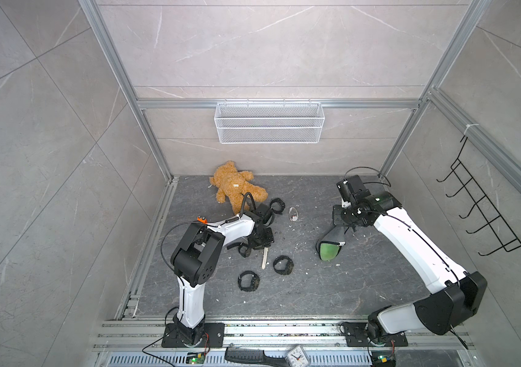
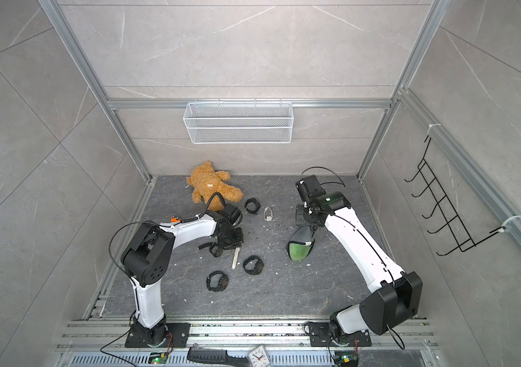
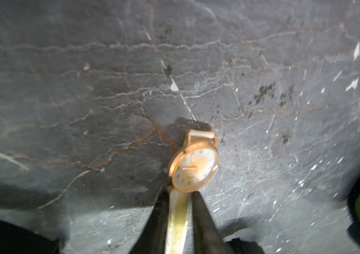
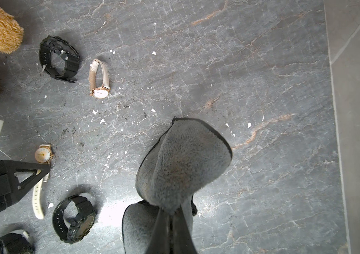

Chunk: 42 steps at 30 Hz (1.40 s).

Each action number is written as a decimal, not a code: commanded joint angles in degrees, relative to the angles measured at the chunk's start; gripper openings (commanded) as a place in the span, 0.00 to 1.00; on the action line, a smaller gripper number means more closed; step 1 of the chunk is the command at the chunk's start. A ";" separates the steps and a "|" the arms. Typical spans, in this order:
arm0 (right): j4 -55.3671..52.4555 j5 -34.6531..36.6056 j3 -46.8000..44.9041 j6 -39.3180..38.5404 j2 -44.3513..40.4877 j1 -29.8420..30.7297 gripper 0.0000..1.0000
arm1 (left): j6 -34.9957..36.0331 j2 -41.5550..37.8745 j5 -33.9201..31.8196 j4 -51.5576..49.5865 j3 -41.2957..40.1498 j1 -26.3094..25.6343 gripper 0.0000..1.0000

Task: Wipe the watch dial
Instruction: Place the cleaning item at the center of the board.

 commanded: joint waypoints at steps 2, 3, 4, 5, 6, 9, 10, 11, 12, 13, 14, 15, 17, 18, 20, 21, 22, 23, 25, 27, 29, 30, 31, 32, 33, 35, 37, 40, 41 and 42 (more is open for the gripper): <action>-1.16 1.44 1.50 -0.71 -1.98 -0.32 0.00 | 1.08 1.20 1.73 -0.87 -0.78 0.21 0.08; -0.93 1.27 1.17 -0.62 -2.18 -0.30 0.00 | 1.18 1.28 1.77 -0.99 -0.76 0.16 0.04; -0.80 1.15 1.03 -0.45 -2.24 -0.33 0.00 | 1.46 1.36 1.86 -1.19 -0.58 0.16 0.00; -0.79 1.09 0.84 -0.36 -2.30 -0.39 0.00 | 1.57 1.37 1.76 -1.37 -0.49 0.22 0.00; -0.71 1.04 0.72 -0.27 -2.34 -0.43 0.00 | 1.68 1.24 1.80 -1.47 -0.40 0.21 0.00; -0.62 0.71 0.46 -0.18 -2.45 -0.47 0.00 | 2.50 0.55 1.75 -1.65 -0.29 0.23 0.00; -0.62 0.61 0.41 -0.18 -2.43 -0.40 0.00 | 3.06 0.22 1.59 -1.65 -0.34 0.29 0.00; -0.61 0.52 0.27 -0.18 -2.38 -0.38 0.00 | 3.62 -0.10 1.35 -1.65 -0.34 0.31 0.00; -0.60 0.43 0.11 -0.18 -2.20 -0.41 0.00 | 4.56 -0.57 1.37 -1.50 -0.32 0.33 0.00; -0.45 0.43 -0.15 -0.18 -2.09 -0.42 0.00 | 6.02 -1.09 1.27 -1.39 -0.31 0.28 0.00; -0.24 0.35 -0.35 -0.18 -1.95 -0.41 0.00 | 7.22 -1.68 1.07 -1.31 -0.30 0.26 0.00; -0.18 0.22 -0.60 -0.18 -1.75 -0.49 0.00 | 8.69 -2.47 0.82 -1.14 -0.29 0.28 0.00; -0.16 -0.39 -0.97 -0.26 -0.88 -0.46 0.00 | 12.11 -4.29 0.33 -0.60 -0.49 0.30 0.00; -0.18 -0.70 -1.21 -0.27 -0.36 -0.42 0.00 | 14.14 -5.30 0.31 -0.18 -0.71 0.32 0.00; 0.05 -0.71 -1.98 -0.01 0.74 -0.40 0.00 | 17.67 -7.41 -0.14 0.19 -0.94 0.31 0.00; 0.37 -0.64 -2.44 0.15 1.24 -0.40 0.00 | 19.45 -8.40 -0.62 0.04 -0.96 0.32 0.00; 0.69 -0.34 -2.91 0.38 1.84 -0.40 0.00 | 20.89 -9.22 -0.74 -0.06 -0.94 0.39 0.00; 1.07 0.09 -3.31 0.73 2.47 -0.50 0.00 | 22.22 -10.09 -0.86 -0.29 -0.88 0.33 0.00; 2.36 1.49 -3.77 1.36 3.88 -0.58 0.17 | 23.87 -11.54 -1.07 -0.69 -0.72 0.60 0.00; 3.25 3.18 -3.27 1.40 5.52 -0.82 0.39 | 24.38 -12.55 -0.91 -0.90 -0.78 0.83 0.00; 3.22 4.94 -1.67 1.00 7.27 -0.84 0.50 | 24.40 -13.35 -0.96 -1.04 -0.93 0.94 0.00; 2.80 5.70 -0.49 0.77 7.88 -0.85 0.51 | 24.36 -13.78 -0.98 -1.08 -0.98 1.03 0.00; 2.39 6.36 0.36 0.70 8.09 -0.84 0.53 | 24.16 -14.20 -1.00 -1.13 -1.01 1.11 0.00; 2.14 6.36 0.88 0.55 7.91 -0.81 0.54 | 24.18 -14.72 -0.89 -1.13 -1.11 1.12 0.00; 1.82 6.20 1.18 0.37 7.46 -0.80 0.54 | 24.27 -15.26 -0.74 -0.97 -1.27 1.12 0.00; 1.58 4.91 0.66 0.27 6.04 -0.84 0.54 | 24.40 -16.52 -0.96 -0.79 -1.70 1.20 0.00; 1.58 2.75 -0.99 0.54 4.63 -0.84 0.54 | 24.42 -17.70 -1.12 -0.54 -2.36 1.38 0.00; 2.28 -3.79 -5.12 2.86 3.34 -0.70 0.53 | 24.34 -19.26 -1.03 -0.04 -3.43 1.56 0.00; 3.29 -5.65 -6.57 4.02 3.08 -0.47 0.53 | 24.33 -19.60 -1.09 0.22 -3.80 1.62 0.00; 4.51 -7.21 -8.37 5.57 2.90 -0.20 0.53 | 24.23 -19.87 -1.13 0.24 -4.08 1.74 0.00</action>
